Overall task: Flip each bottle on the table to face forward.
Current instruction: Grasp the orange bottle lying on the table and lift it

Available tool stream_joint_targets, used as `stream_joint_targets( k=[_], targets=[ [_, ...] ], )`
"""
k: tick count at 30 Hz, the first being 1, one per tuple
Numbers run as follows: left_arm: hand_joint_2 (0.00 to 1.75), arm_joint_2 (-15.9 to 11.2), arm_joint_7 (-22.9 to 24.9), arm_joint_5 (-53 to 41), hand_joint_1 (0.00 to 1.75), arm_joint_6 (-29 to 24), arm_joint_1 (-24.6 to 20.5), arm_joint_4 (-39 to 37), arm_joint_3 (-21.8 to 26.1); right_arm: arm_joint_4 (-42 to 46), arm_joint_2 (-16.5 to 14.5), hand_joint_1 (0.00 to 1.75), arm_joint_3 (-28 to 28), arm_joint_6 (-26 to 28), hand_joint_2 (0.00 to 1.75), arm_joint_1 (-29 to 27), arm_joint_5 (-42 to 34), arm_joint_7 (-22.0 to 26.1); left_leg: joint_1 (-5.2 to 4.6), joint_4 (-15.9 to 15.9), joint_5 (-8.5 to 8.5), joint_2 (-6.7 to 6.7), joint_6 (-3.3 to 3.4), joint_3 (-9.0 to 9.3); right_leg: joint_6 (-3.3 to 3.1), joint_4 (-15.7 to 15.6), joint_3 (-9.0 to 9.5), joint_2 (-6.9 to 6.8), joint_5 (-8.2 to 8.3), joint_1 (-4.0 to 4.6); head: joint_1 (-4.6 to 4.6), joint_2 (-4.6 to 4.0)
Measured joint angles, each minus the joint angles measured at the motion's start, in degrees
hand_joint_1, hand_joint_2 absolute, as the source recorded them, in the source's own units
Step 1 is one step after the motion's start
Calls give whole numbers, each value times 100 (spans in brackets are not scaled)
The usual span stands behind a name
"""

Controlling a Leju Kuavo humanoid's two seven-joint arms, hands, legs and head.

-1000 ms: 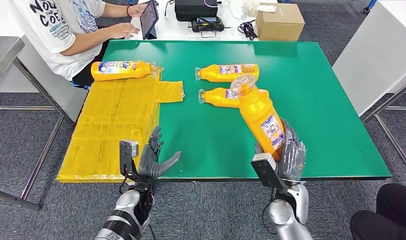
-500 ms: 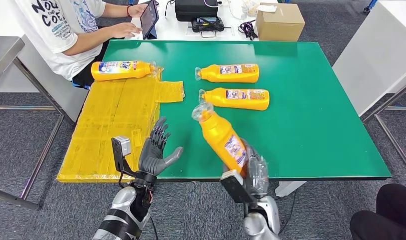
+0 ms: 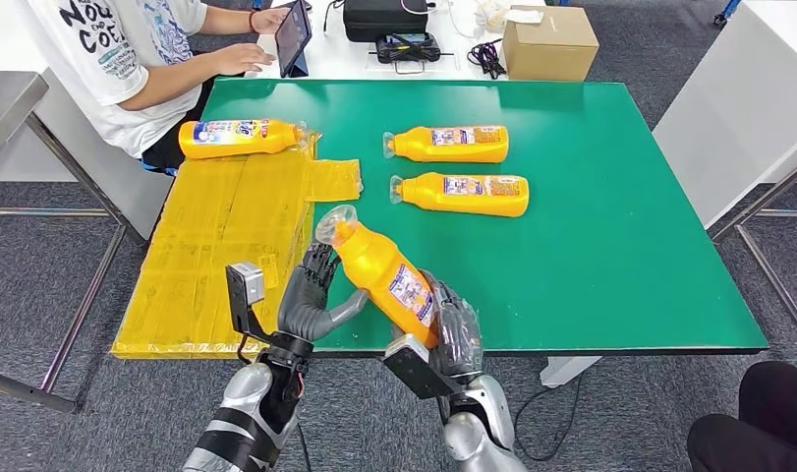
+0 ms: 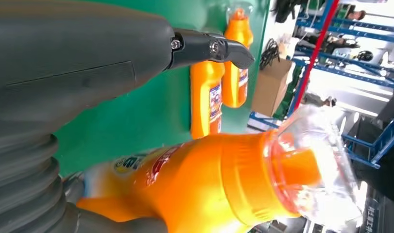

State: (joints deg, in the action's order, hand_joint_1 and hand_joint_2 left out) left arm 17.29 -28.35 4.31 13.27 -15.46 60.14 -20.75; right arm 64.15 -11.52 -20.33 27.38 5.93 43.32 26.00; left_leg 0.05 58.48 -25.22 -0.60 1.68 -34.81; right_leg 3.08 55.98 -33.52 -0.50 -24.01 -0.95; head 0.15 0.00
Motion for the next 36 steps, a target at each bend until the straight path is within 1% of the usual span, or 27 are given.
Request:
stream_joint_targets(
  k=[8, 15, 18, 25, 36],
  targets=[
    [175, -4, -1, 91, 0, 360, 2, -1, -143, -186, -19, 175, -265, 27, 175, 147, -31, -62, -1, 0, 0, 0, 0, -1, 0, 0, 1, 0, 0, -1, 2, 0],
    [175, -70, -12, 296, 0, 1015, 18, -1, -254, -246, -17, 175, -296, -8, 175, 215, -115, -56, -1, 0, 0, 0, 0, 0, 0, 0, 1, 0, 0, 0, 2, 0],
    [175, -97, -18, 336, 0, 1183, 18, -1, -300, -295, -23, 175, -329, -102, 175, 251, -92, -41, 0, 0, 0, 1, 0, 0, 0, 1, 0, 0, 0, 0, 1, 0],
    [175, -138, -7, 368, 0, 1258, 20, -23, -361, -558, -122, 175, -610, -235, 175, 370, -1, 44, 0, 0, 0, 1, 0, 0, 0, 0, -1, 1, 0, 0, 1, 0],
    [175, -180, -42, 389, 0, 1228, 17, -181, -332, -1012, -162, 175, -1041, -466, 175, 584, -5, 161, 0, 0, 0, 4, 0, 2, 0, 0, -2, 3, 0, 0, 1, 0]
  ],
)
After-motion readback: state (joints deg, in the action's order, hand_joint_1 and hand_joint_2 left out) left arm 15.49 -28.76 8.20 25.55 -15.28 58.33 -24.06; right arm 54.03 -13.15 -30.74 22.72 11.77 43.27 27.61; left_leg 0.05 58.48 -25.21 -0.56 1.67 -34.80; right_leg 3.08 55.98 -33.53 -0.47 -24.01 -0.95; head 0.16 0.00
